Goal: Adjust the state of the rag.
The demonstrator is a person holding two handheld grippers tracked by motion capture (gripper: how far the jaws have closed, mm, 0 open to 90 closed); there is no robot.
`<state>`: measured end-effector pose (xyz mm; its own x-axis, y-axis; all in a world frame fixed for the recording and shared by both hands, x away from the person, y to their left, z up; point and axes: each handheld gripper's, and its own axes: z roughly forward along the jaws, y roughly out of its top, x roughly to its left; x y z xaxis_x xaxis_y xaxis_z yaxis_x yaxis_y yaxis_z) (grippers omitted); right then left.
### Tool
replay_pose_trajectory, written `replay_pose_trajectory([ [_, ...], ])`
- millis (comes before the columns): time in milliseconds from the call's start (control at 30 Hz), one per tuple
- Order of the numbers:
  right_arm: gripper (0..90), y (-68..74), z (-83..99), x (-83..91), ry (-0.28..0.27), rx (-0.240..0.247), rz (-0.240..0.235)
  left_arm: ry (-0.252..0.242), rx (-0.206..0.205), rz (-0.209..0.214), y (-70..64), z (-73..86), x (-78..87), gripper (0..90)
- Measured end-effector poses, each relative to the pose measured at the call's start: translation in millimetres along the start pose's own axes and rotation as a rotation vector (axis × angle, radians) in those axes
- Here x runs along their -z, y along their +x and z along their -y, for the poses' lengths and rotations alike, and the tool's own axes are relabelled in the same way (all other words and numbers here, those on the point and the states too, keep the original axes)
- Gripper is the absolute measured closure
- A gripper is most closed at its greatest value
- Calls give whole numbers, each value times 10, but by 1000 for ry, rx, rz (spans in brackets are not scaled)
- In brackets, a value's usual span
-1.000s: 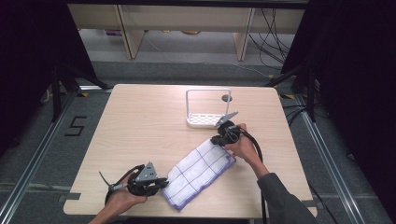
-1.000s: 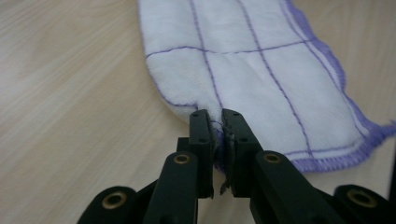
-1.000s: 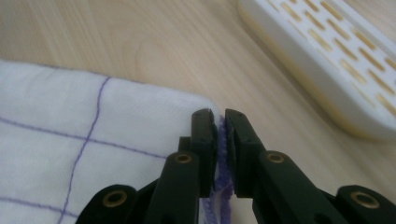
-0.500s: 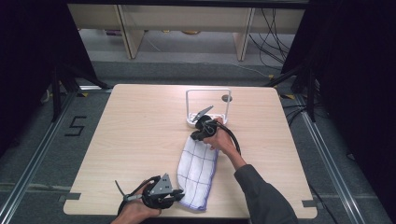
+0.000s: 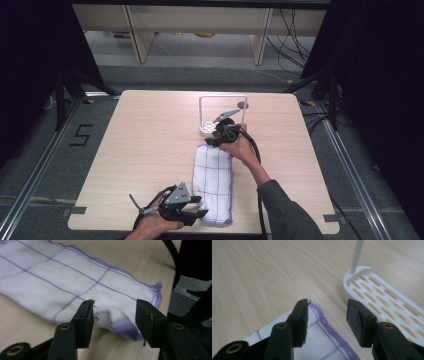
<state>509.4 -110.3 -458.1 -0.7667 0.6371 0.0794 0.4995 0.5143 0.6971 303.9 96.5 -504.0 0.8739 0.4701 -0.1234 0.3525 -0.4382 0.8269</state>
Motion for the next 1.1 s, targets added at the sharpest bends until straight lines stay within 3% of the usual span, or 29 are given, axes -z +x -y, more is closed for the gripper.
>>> replay_pose_trajectory([
  [33, 522, 0, 0, 0, 0, 0, 0, 0, 0, 0, 0, 0, 0, 456],
  [67, 509, -25, 62, 138, -20, 5, 32, -13, 37, -28, 88, -35, 52, 436],
  [100, 507, -32, 98, 221, 3, 12, 42, -27, 66, -39, 138, -51, 70, 420],
  [133, 508, -39, 146, 258, -12, 31, 48, -50, 94, -58, 186, -66, 79, 418],
  [200, 509, -50, 191, 319, -1, 41, 57, -52, 100, -79, 245, -81, 97, 416],
  [233, 517, -47, 301, 377, 10, 54, 80, -61, 111, -89, 304, -97, 98, 413],
  [300, 544, -57, 397, 392, 15, 69, 94, -35, 120, -152, 491, -150, 93, 404],
  [333, 564, -67, 440, 406, 33, 69, 106, -35, 120, -152, 491, -150, 93, 401],
  [367, 576, -79, 474, 385, 31, 74, 118, -34, 128, -187, 610, -178, 60, 401],
  [433, 594, -86, 495, 364, 33, 74, 123, -25, 136, -196, 673, -194, 42, 395],
  [467, 649, -87, 514, 337, 27, 66, 115, -17, 169, -229, 807, -225, 18, 392],
  [500, 659, -81, 509, 320, 50, 79, 102, -17, 169, -229, 807, -225, 18, 392],
  [533, 663, -62, 512, 272, 50, 81, 100, 1, 185, -244, 924, -256, -16, 392],
  [600, 666, -33, 501, 199, 49, 85, 103, 3, 217, -247, 1011, -285, -56, 385],
  [700, 712, 6, 475, 99, 70, 102, 108, 25, 221, -261, 1118, -322, -97, 379],
  [833, 850, -47, 460, 67, 93, 83, 140, 38, 231, -265, 1226, -356, -139, 370],
  [867, 855, -62, 474, 69, 90, 48, 155, 38, 231, -265, 1226, -356, -139, 370],
  [967, 860, -129, 499, 109, 102, 13, 172, 44, 230, -266, 1301, -383, -188, 369],
  [1000, 840, -206, 550, 108, 88, -12, 177, 39, 252, -272, 1351, -417, -246, 369],
  [1100, 750, -259, 585, 119, 104, -45, 171, 52, 239, -276, 1426, -497, -352, 369],
])
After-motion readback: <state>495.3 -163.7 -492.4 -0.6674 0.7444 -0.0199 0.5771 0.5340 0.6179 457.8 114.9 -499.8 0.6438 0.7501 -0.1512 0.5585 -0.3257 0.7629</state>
